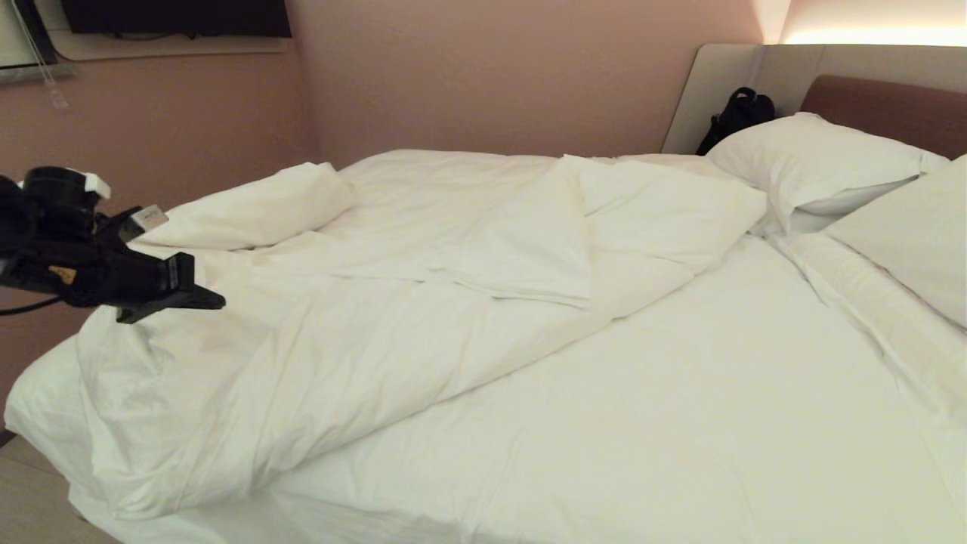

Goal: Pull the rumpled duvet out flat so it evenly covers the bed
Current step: Flatten the corners of the folded blanket

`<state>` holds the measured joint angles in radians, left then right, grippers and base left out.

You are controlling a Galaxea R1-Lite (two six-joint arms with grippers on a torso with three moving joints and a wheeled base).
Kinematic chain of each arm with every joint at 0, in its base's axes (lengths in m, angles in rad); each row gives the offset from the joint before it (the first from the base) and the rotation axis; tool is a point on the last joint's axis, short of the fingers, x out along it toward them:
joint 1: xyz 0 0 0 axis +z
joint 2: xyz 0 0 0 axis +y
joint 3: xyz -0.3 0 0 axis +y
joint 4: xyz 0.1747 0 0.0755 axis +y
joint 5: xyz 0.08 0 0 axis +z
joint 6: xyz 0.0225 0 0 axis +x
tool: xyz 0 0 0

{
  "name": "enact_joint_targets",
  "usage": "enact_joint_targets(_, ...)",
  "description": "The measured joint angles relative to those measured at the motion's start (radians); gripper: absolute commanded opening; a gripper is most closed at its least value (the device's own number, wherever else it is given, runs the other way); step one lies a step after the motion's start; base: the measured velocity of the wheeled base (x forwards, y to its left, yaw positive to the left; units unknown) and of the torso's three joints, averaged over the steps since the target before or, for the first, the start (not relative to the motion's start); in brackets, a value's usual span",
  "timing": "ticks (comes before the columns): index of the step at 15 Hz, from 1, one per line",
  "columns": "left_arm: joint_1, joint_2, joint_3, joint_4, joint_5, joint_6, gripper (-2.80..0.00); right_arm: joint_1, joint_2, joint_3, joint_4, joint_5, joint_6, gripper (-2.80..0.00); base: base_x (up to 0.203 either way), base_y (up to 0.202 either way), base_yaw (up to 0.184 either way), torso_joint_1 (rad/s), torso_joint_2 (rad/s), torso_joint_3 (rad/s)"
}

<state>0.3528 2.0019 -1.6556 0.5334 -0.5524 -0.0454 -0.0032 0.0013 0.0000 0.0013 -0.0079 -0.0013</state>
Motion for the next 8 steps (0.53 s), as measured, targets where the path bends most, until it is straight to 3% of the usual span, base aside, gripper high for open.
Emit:
enact_joint_targets(4, -0.015, 0.154, -0.138, 0.004, 0.036, 0.007, -2.8, 0.0, 0.0, 0.0, 0.0, 0.0, 0.0, -2.8, 0.0, 0.0, 0.0, 0.0, 0.0, 0.0)
enact_joint_targets(8, -0.02, 0.243, -0.195, 0.006, 0.039, 0.007, -2.8, 0.0, 0.0, 0.0, 0.0, 0.001, 0.0, -2.8, 0.0, 0.0, 0.0, 0.0, 0.0, 0.0)
